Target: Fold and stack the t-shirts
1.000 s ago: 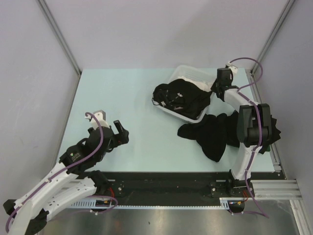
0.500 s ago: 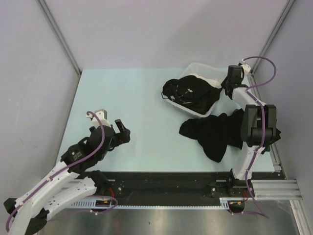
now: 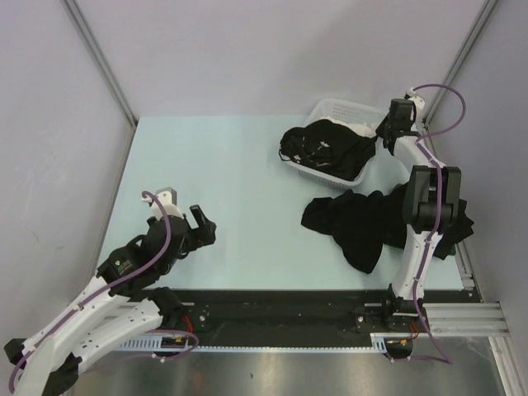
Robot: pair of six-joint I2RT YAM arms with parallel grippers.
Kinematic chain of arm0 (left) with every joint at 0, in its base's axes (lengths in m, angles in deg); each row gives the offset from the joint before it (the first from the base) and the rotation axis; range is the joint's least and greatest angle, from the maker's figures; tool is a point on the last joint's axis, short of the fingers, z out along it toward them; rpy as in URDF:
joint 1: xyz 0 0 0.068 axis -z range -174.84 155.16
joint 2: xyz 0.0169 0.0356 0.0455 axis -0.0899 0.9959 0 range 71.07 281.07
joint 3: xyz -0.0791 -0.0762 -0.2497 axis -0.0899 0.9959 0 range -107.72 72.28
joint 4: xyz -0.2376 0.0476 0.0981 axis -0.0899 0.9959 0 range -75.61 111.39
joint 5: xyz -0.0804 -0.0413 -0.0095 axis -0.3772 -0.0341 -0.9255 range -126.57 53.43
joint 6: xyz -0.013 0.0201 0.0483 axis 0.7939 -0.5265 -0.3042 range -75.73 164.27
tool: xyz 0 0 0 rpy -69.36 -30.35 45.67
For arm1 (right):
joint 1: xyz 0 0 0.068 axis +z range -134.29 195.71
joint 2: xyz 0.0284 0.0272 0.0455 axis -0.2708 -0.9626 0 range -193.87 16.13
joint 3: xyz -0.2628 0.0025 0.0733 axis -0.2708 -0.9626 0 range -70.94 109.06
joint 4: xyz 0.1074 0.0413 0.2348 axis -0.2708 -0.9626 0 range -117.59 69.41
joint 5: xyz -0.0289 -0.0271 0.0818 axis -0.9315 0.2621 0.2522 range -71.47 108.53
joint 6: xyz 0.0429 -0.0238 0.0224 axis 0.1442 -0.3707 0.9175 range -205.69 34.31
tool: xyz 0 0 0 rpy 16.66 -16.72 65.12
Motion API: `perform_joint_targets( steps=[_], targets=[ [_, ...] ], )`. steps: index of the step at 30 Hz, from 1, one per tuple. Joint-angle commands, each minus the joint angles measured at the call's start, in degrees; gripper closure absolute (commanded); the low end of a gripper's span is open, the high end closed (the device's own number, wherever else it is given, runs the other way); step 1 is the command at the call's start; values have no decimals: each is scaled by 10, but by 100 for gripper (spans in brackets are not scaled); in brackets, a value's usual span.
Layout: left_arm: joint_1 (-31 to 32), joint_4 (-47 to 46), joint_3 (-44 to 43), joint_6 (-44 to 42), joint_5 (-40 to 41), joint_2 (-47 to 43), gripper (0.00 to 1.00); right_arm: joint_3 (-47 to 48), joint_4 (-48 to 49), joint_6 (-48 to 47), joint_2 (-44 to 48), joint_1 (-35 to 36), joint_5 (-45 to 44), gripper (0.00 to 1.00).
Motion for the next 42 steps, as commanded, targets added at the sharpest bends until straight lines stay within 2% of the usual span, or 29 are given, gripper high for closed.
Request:
perform_joint_targets(
  steps=[1,6,16,30,42],
  targets=[
    [4,5,-12,2,-14,2,6,84,64,-27,-7,-38,-20,100],
    [4,3,-15,-8,-25,4,6,122,75,-43,-29,-57,-25,100],
    [4,-31,-26,-33,-44,24,6,128,99,-47,-66,-74,-42,100],
    [9,-61,-24,-35,-62,37,7,145,128,-24,-95,-107,-23,100],
    [12,-79,-11,-37,-71,49,7,211,225,-38,-130,-105,-6,100]
  ],
)
